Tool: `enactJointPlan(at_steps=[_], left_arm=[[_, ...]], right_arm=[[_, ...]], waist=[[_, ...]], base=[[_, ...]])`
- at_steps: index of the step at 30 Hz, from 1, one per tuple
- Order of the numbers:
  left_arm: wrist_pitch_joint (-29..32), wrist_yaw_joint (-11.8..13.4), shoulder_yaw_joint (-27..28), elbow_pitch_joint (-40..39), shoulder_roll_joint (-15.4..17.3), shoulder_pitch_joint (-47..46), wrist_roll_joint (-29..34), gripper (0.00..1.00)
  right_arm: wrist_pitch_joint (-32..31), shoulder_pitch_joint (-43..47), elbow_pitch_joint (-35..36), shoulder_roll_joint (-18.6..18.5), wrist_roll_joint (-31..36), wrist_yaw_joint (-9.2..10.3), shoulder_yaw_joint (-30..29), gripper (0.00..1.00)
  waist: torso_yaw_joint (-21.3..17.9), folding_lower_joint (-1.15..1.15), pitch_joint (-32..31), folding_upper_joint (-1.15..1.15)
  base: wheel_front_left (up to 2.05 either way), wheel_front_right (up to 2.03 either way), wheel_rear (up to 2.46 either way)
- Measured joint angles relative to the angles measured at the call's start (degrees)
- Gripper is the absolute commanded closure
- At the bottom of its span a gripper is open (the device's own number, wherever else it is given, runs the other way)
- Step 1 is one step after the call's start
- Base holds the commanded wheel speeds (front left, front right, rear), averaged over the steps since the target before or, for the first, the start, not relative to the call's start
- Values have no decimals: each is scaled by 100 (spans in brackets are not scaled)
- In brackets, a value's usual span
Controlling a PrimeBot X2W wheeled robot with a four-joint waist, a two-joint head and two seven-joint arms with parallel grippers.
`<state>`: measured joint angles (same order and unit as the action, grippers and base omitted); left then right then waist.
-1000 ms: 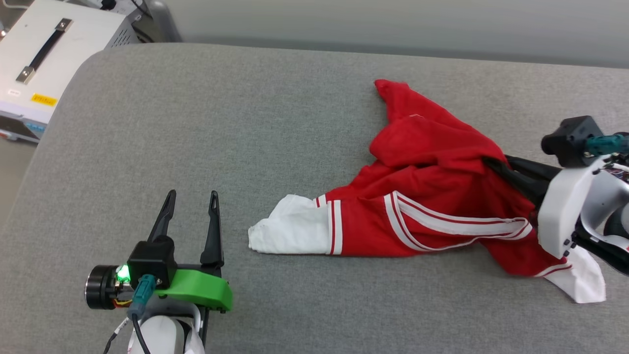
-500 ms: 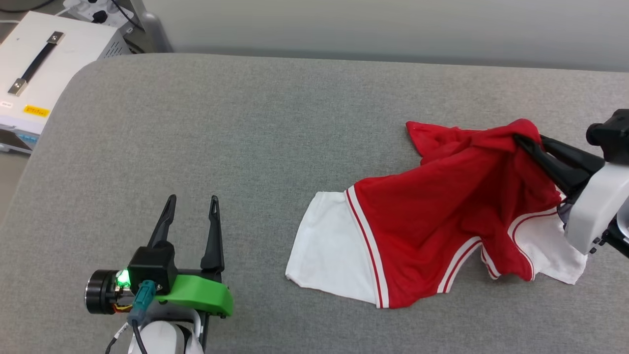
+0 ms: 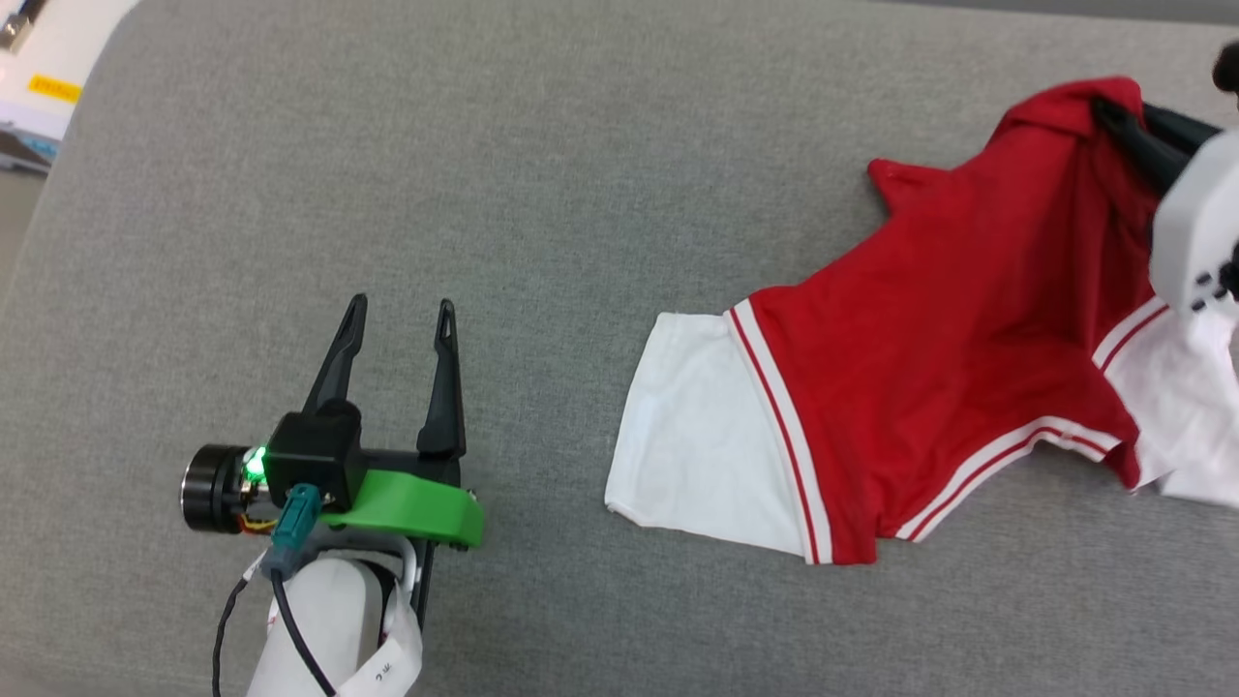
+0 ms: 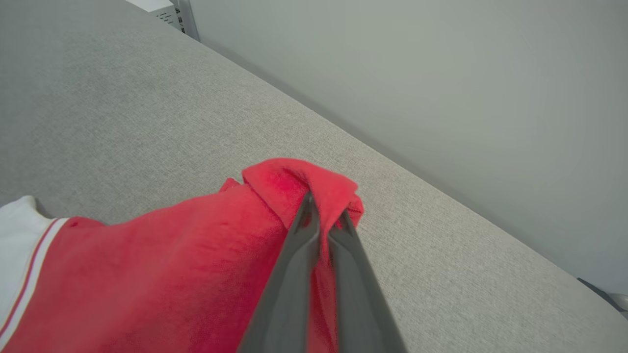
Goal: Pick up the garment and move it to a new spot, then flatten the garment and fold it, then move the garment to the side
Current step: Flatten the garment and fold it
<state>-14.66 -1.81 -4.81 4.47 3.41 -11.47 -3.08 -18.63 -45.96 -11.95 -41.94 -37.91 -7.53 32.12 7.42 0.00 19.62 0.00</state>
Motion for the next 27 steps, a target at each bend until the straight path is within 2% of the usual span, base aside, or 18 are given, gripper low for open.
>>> enactJointPlan(at_steps=[5,11,16,20,21,22,27], left_arm=[[0,1,-112,1,-14,-216,-42,0],[0,7,-201,37,-23,-327,-113,0],[0,12,-205,60,-23,-327,-152,0],[0,40,-162,83,-24,-326,-149,0],[0,40,-147,87,-24,-325,-147,0],[0,37,-129,91,-25,-325,-142,0],[0,-47,-38,98,2,-314,-100,0]], right_arm=[[27,-817,-1158,495,120,0,676,100],[-210,-1125,-2152,887,-69,9,1788,100],[-319,-1400,-2442,853,-344,20,2310,100],[158,-1424,-2599,835,-751,19,2513,100],[338,-1422,-2624,832,-814,18,2554,59],[578,-1412,-2650,834,-835,15,2588,0],[1761,-1132,-2681,735,-833,3,2552,0]], waist=[[130,0,346,0],[331,0,578,0],[422,0,637,0],[405,0,560,0],[393,0,521,0],[379,1,474,0],[307,0,212,0]], base=[[0,0,0],[0,0,0],[0,0,0],[0,0,0],[0,0,0],[0,0,0],[0,0,0]])
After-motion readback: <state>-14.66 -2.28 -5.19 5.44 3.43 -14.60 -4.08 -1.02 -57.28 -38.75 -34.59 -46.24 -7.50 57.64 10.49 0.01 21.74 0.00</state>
